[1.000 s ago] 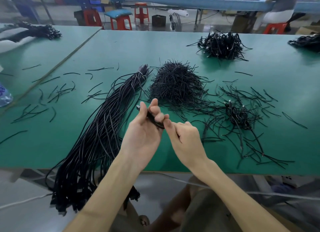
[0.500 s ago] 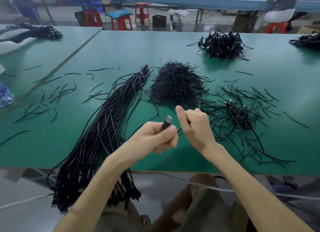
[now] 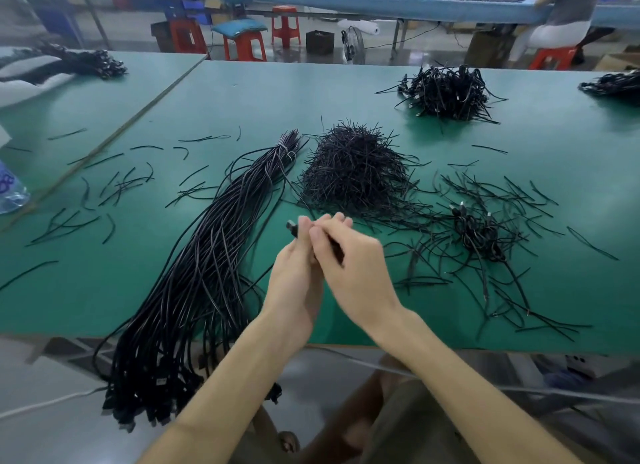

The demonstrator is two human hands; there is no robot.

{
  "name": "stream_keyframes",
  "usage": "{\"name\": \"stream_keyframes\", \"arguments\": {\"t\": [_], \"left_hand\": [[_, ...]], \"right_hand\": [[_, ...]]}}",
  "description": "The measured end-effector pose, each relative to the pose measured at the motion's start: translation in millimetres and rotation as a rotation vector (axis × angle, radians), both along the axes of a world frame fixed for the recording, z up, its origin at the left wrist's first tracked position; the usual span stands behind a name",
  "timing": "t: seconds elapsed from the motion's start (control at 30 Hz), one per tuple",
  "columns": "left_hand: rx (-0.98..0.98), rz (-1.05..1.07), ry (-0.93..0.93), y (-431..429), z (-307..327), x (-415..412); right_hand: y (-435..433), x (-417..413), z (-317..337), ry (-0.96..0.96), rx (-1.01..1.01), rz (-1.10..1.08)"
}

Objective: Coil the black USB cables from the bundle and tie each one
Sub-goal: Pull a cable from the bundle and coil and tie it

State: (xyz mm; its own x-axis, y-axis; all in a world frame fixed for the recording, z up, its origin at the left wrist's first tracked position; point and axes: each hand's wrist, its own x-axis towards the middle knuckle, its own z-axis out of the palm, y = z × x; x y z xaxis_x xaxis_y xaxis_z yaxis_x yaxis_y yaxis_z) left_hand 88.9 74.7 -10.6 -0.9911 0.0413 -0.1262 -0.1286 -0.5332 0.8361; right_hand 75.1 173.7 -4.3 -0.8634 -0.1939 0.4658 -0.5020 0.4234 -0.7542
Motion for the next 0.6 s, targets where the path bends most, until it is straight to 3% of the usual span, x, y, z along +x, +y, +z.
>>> {"name": "stream_keyframes", "arguments": {"t": [0.07, 0.17, 0.37, 0.5, 0.6], "left_hand": [[0.243, -0.066, -0.062, -5.7, 7.3, -5.4], [0.376, -0.07, -0.072, -15.7, 12.4, -10.7], [0.396, -0.036, -0.032, -19.9, 9.7, -11.9], [0.317, -0.053, 0.025, -20.5, 6.9, -14.3], [0.247, -0.038, 0.047, -20.1, 3.5, -16.5]], "right_hand": [[-1.4, 2.8, -8.0, -0.028, 0.021, 0.006], [4.2, 3.2, -13.9, -0.007, 0.089, 0.002], [7.9, 2.9, -17.5, -0.245, -0.197, -0.005], [13.4, -4.0, -8.9, -0.41, -0.136, 0.112], [21.7, -9.3, 2.2, -0.537, -0.197, 0.257]]}}
